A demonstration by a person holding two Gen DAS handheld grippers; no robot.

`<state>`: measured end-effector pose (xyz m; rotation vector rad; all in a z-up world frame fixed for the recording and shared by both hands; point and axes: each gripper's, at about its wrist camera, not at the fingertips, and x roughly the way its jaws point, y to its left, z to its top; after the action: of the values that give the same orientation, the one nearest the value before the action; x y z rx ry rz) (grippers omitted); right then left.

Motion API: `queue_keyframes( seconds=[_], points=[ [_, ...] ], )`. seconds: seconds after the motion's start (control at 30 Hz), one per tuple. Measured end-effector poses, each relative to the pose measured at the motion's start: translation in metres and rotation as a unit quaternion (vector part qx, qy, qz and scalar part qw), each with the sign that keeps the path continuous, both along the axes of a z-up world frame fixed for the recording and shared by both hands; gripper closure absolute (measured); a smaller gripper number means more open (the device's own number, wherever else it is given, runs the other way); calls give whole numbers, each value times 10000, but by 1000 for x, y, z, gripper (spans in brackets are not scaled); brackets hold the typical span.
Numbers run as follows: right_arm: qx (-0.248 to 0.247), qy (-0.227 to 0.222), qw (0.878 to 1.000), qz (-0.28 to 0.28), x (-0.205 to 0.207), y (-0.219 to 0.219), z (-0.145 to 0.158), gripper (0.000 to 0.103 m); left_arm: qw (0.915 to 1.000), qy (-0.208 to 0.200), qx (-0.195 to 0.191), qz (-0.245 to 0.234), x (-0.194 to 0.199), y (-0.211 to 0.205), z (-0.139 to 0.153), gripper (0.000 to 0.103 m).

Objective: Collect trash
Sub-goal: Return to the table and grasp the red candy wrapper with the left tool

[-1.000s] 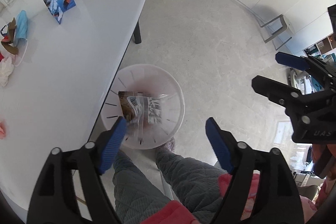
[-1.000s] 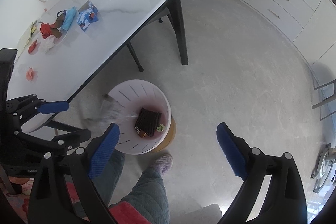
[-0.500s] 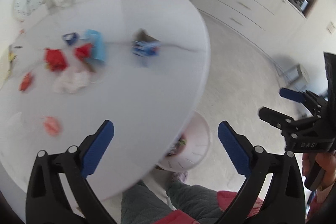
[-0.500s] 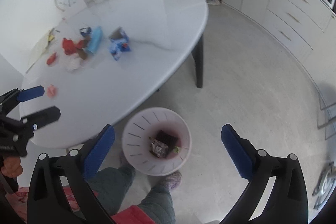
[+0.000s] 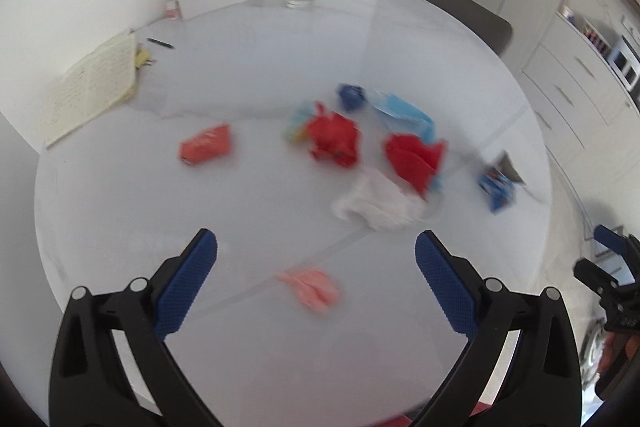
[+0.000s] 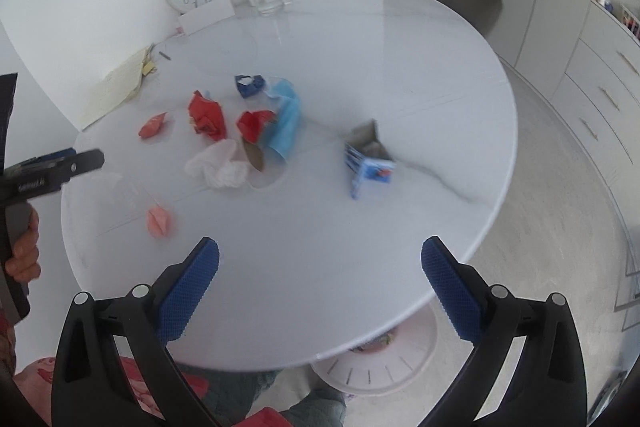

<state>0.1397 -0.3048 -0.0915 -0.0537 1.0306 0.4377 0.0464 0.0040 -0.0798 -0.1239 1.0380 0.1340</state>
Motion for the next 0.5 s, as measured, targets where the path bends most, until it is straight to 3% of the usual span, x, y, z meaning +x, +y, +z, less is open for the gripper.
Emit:
queue_keyframes(
  seconds=[0.1, 0.23, 0.3, 0.5],
  points=[
    [-10, -7, 10000, 71, 11, 27, 3, 2, 9993, -102, 277, -242, 19, 36, -6, 8],
    [-41, 83, 9999, 111, 28, 66, 1, 2, 9923, -24, 491, -1136, 50, 75, -25, 8],
    [-58, 148, 9998, 92, 36, 84, 0, 2, 9856, 93, 492, -1616, 64, 92, -34, 8],
    [-171, 409, 9990, -3, 53, 126, -6, 2, 9549, 610, 280, -2894, 109, 128, -75, 8]
  ],
)
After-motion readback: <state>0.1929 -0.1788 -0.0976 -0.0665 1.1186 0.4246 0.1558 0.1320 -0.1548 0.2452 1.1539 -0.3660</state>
